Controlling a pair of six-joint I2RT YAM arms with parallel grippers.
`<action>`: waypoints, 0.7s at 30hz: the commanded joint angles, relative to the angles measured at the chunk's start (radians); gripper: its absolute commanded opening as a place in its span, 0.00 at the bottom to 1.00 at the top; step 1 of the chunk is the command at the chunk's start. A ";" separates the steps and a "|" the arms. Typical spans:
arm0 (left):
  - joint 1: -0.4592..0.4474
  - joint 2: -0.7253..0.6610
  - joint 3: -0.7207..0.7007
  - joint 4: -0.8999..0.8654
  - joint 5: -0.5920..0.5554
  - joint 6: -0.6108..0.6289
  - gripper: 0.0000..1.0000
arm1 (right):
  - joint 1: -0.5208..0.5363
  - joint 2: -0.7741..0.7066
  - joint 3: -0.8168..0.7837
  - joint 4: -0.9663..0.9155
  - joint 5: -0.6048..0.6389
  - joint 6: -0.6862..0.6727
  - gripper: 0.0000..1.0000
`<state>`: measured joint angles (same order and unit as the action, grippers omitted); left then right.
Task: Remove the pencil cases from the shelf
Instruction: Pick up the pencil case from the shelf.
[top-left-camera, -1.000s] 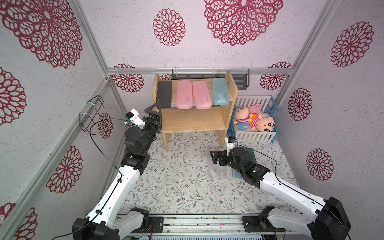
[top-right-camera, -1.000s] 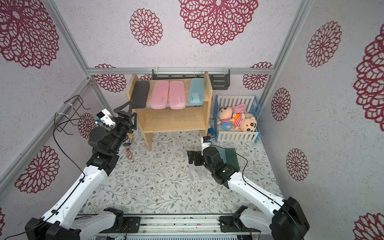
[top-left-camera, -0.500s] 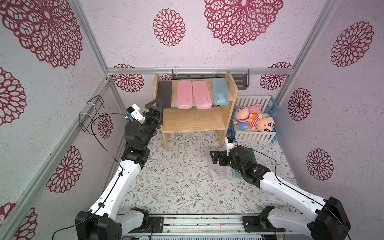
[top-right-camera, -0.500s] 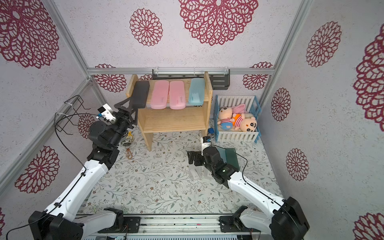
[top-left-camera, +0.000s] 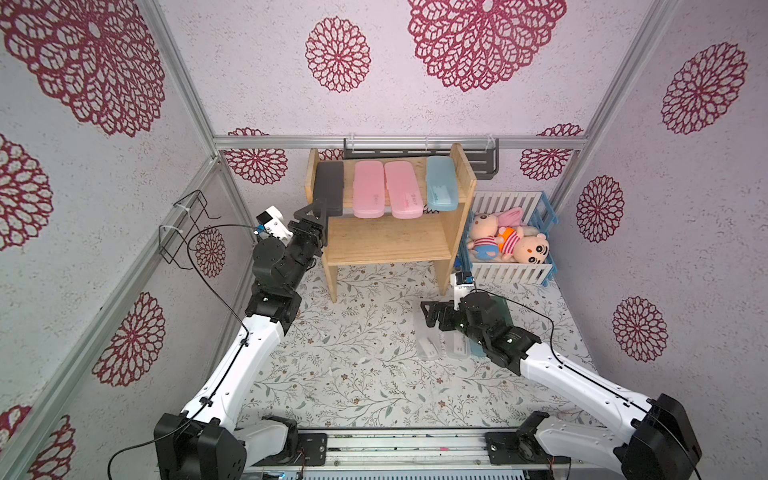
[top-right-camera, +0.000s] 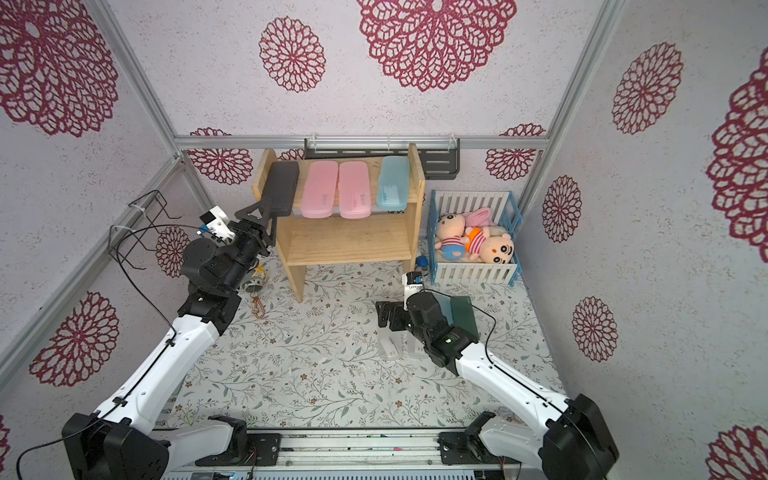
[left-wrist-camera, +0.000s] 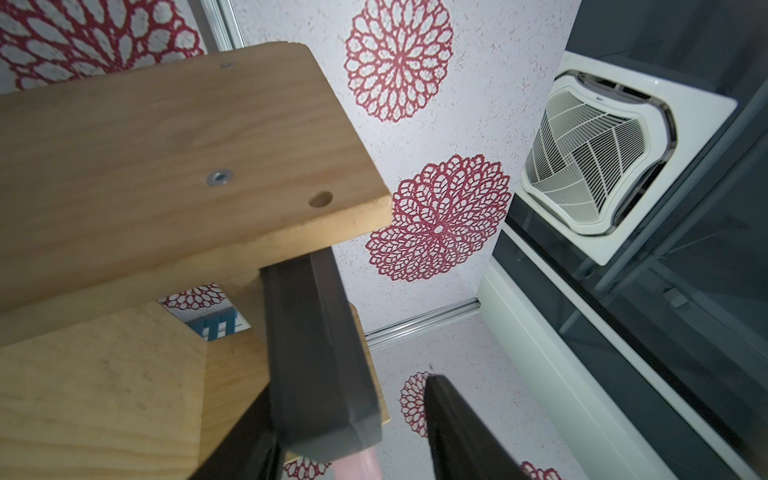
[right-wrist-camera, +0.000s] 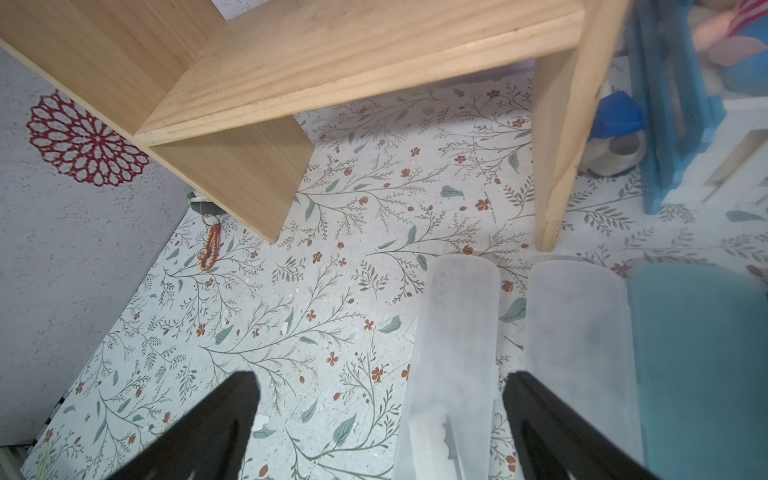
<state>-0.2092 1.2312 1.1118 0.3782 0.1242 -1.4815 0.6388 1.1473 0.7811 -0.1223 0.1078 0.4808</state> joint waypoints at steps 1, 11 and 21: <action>0.008 0.005 0.020 0.025 0.016 0.013 0.24 | -0.007 -0.010 0.040 0.005 0.004 -0.018 0.99; 0.011 -0.020 -0.003 0.011 -0.006 0.026 0.08 | -0.007 0.000 0.040 0.006 0.009 -0.018 0.99; 0.010 -0.104 -0.077 0.074 -0.045 0.132 0.00 | -0.005 -0.020 0.044 0.007 0.016 -0.016 0.99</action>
<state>-0.2070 1.1687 1.0382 0.3916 0.1028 -1.4193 0.6388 1.1473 0.7811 -0.1226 0.1097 0.4808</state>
